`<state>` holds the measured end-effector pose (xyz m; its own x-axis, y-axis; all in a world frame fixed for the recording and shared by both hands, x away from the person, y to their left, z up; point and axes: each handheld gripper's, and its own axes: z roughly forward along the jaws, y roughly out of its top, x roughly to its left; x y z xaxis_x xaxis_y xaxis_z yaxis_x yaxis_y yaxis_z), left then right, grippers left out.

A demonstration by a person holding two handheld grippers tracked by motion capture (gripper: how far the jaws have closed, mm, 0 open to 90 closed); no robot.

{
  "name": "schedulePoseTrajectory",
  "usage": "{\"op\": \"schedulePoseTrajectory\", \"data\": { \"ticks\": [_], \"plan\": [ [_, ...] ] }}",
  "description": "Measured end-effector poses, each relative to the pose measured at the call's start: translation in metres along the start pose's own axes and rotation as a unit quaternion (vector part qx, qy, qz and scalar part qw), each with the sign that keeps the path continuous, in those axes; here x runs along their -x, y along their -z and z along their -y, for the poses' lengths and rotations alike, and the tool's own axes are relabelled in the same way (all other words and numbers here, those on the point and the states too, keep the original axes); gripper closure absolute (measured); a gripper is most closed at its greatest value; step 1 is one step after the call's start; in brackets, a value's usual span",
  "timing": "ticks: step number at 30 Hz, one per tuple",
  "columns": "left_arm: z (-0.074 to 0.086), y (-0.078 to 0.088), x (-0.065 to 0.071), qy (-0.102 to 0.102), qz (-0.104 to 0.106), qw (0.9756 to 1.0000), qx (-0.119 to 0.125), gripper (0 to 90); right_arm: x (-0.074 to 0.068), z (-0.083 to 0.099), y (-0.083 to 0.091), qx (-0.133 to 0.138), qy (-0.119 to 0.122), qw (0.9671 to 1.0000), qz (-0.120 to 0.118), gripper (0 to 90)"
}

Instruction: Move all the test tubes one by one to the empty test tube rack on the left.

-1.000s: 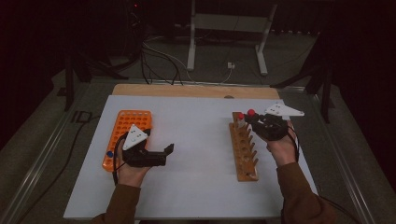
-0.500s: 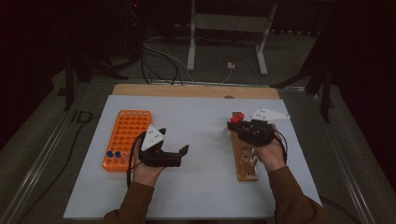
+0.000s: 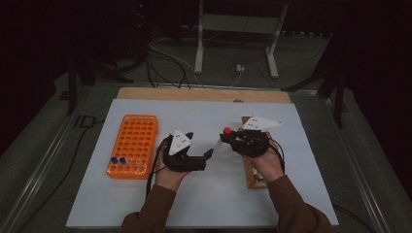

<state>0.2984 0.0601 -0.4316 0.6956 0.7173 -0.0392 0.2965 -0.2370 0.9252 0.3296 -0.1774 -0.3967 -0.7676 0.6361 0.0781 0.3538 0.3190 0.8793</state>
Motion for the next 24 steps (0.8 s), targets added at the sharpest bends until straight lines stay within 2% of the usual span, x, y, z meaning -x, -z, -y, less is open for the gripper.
{"op": "schedulePoseTrajectory", "data": {
  "ticks": [2, 9, 13, 15, 20, 24],
  "plan": [
    [-0.001, -0.004, 0.003, -0.006, 0.0, 1.0, -0.004, 18.4, -0.003, -0.001, -0.002, -0.001, 0.001, 1.0, -0.005, 74.5],
    [0.0, -0.013, 0.01, -0.026, 0.005, 0.9996, -0.01, 41.0, -0.009, -0.002, -0.008, -0.002, -0.006, 0.9997, -0.024, 74.5],
    [0.0, -0.017, 0.011, -0.029, 0.012, 0.9994, -0.01, 52.2, -0.012, -0.001, -0.011, -0.004, -0.009, 0.9993, -0.035, 74.5],
    [0.0, -0.018, 0.011, -0.037, 0.011, 0.9992, -0.014, 56.5, -0.014, -0.002, -0.012, -0.006, -0.009, 0.9992, -0.037, 74.5],
    [0.001, -0.019, 0.012, -0.042, 0.02, 0.9988, -0.015, 67.8, -0.015, -0.001, -0.015, -0.011, -0.005, 0.9991, -0.04, 74.5],
    [0.002, -0.02, 0.011, -0.045, 0.029, 0.9984, -0.018, 73.4, -0.016, -0.001, -0.017, -0.014, -0.005, 0.999, -0.042, 74.5]
  ]
}}
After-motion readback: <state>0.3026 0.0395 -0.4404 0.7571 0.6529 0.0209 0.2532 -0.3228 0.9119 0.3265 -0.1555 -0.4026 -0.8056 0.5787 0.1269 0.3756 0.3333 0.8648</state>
